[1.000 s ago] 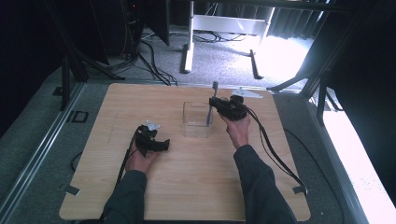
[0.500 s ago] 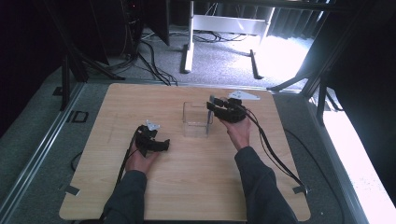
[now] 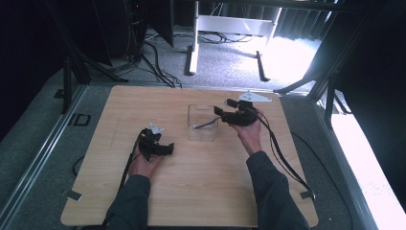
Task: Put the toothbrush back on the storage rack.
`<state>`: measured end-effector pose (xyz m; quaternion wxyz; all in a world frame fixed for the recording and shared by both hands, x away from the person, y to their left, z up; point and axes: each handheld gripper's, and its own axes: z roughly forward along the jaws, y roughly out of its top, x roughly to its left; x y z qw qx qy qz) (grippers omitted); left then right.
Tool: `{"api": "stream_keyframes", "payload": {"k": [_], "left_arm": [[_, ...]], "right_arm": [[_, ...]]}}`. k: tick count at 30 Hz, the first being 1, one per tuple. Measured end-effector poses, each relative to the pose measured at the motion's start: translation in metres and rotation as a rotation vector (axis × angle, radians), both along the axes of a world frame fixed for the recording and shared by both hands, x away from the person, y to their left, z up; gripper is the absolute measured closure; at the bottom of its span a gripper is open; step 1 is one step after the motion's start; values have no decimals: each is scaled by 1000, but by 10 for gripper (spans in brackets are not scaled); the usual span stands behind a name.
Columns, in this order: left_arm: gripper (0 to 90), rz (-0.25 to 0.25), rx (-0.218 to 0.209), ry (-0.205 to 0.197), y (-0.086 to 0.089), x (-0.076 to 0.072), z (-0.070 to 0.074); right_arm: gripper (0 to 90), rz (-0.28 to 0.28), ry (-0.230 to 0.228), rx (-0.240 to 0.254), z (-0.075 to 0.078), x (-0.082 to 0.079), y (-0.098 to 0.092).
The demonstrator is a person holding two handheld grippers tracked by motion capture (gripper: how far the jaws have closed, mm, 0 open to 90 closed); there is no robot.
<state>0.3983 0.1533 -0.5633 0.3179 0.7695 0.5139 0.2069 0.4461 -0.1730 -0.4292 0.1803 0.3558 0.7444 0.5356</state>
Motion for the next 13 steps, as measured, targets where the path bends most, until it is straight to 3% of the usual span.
{"api": "stream_keyframes", "payload": {"k": [7,13], "left_arm": [[88,-1,1,1,0,0,0],[88,0,0,0,0,0,0]], "right_arm": [[278,-35,24,-16,11,-5,-11],[289,-26,26,-51,19,-14,-18]]}}
